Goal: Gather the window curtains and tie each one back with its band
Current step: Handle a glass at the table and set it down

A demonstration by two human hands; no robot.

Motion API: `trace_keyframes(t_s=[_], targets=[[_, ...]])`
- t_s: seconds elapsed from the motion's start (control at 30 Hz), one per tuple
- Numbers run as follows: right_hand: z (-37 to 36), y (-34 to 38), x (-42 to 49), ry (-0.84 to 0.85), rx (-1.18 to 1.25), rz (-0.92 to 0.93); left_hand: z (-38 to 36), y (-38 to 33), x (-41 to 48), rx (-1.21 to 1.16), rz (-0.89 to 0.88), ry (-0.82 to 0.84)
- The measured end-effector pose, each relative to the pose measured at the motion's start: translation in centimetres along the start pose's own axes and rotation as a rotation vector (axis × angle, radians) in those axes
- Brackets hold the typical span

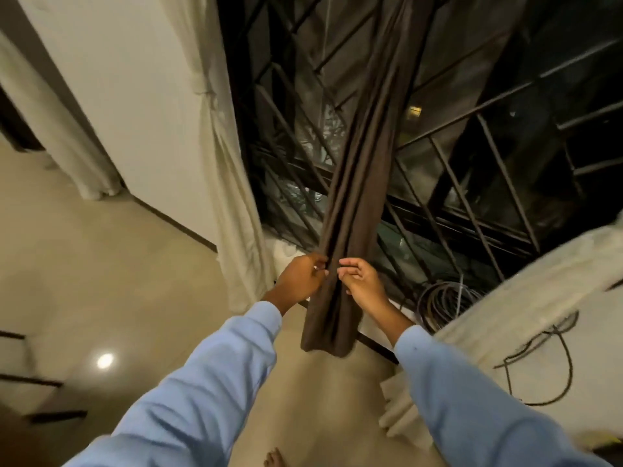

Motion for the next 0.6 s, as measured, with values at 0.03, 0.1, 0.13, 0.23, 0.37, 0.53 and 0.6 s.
trace_keyframes(t_s=[0.03, 0.1, 0.13, 0.23, 0.37, 0.53, 0.6], targets=[[-1.6, 0.4, 0.9, 0.018, -0.015, 0.005, 1.3, 1.3, 0.0, 0.000, 0.028, -0.018], [-3.6, 0.8, 2.2, 0.023, -0.037, 0.009, 2.8, 3.1, 0.0, -0.002, 0.056, -0.034], [-4.6, 1.0, 2.8, 0.025, -0.043, 0.011, 3.5, 4.0, 0.0, -0.001, 0.062, -0.037], [-7.3, 1.1, 4.5, 0.044, -0.060, 0.002, 5.4, 6.6, -0.1, -0.008, 0.091, -0.038], [-10.1, 0.9, 6.0, 0.097, -0.058, -0.011, 7.3, 9.5, -0.3, -0.011, 0.139, -0.045], [-11.8, 0.4, 7.4, 0.146, -0.068, -0.026, 8.1, 11.6, 0.2, -0.025, 0.178, -0.042], [-12.3, 0.0, 8.1, 0.155, -0.083, -0.027, 8.1, 12.1, 0.6, -0.035, 0.188, -0.040]])
Point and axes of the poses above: each hand's wrist, its own x-axis towards the middle knuckle, its own z-axis out of the back of the hand, y = z × x, the point moved 1 cm from there along x, towards the middle knuckle, and after that the axes turned 6 degrees about y, right-handed, at the moved point
